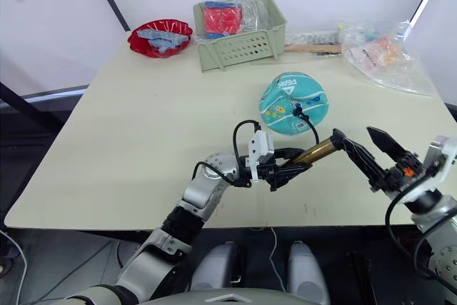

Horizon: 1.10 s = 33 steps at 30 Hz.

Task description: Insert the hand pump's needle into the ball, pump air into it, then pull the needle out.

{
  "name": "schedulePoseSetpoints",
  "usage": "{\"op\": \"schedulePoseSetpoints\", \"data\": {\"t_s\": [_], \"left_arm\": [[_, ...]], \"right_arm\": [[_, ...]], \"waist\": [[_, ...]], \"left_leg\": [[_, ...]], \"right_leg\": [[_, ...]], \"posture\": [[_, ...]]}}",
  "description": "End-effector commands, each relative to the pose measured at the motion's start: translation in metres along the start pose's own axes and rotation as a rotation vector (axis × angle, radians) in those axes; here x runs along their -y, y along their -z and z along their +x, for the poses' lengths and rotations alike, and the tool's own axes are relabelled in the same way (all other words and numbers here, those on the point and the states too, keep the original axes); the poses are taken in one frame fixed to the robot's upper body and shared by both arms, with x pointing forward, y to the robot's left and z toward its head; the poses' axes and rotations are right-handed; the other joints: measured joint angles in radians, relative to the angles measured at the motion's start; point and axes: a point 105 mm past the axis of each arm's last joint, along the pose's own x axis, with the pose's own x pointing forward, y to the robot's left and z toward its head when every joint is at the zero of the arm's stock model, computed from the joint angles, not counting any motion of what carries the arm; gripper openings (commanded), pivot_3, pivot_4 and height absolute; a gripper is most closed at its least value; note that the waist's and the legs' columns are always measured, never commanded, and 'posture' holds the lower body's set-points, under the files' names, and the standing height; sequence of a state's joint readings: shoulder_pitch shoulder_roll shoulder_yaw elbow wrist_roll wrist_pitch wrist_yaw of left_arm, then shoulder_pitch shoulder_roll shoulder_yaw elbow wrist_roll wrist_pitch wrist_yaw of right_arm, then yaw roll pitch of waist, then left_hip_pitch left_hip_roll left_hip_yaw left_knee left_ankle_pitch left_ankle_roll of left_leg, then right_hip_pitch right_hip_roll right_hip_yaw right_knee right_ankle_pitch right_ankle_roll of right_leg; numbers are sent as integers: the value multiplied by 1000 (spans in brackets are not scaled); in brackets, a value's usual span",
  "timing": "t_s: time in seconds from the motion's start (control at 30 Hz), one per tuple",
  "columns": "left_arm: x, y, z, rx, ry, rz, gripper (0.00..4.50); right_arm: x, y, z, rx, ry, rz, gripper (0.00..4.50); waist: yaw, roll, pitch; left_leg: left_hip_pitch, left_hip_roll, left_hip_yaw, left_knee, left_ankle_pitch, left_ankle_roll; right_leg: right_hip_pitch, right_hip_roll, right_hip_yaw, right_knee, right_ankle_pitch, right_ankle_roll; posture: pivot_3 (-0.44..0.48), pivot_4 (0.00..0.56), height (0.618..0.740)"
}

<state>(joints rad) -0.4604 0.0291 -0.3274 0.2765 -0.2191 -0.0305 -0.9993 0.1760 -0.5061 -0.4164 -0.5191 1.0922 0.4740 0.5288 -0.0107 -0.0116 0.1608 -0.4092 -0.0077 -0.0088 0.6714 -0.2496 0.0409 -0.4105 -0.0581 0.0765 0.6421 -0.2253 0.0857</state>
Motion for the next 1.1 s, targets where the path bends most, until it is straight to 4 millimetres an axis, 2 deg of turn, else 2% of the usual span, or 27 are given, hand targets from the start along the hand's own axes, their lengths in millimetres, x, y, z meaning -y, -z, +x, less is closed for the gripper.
{"op": "schedulePoseSetpoints", "data": {"t_s": [0.03,0.23,0.43,0.87,1.1], "left_arm": [[-5,-18,1,97,-24,33,1039],[-3,-16,-2,113,-22,30,1039],[-3,-15,-1,112,-20,31,1039],[-7,-11,-1,108,-38,11,1039],[-8,-9,-1,105,-39,1,1039]], "right_arm": [[-9,-7,9,29,9,35,4500],[-10,-4,29,49,39,208,4500],[-12,-2,37,30,21,323,4500],[-15,3,40,27,-3,332,4500],[-15,0,43,42,-22,278,4500]], "waist": [[0,0,0],[-4,1,0],[0,0,0],[-2,1,0],[-2,1,0]], "left_leg": [[-1,0,-1,0,0,0],[-4,0,-5,0,0,0],[-5,0,-6,1,0,0],[-5,0,-6,1,0,0],[-5,-1,-6,1,0,0]], "right_leg": [[-1,0,-1,0,0,0],[-2,0,-5,0,0,1],[-1,0,-6,0,0,0],[-1,0,-6,0,0,1],[-1,0,-6,0,0,1]], "posture": [[0,150,738],[0,150,738],[0,150,738],[0,150,738],[0,150,738]]}}
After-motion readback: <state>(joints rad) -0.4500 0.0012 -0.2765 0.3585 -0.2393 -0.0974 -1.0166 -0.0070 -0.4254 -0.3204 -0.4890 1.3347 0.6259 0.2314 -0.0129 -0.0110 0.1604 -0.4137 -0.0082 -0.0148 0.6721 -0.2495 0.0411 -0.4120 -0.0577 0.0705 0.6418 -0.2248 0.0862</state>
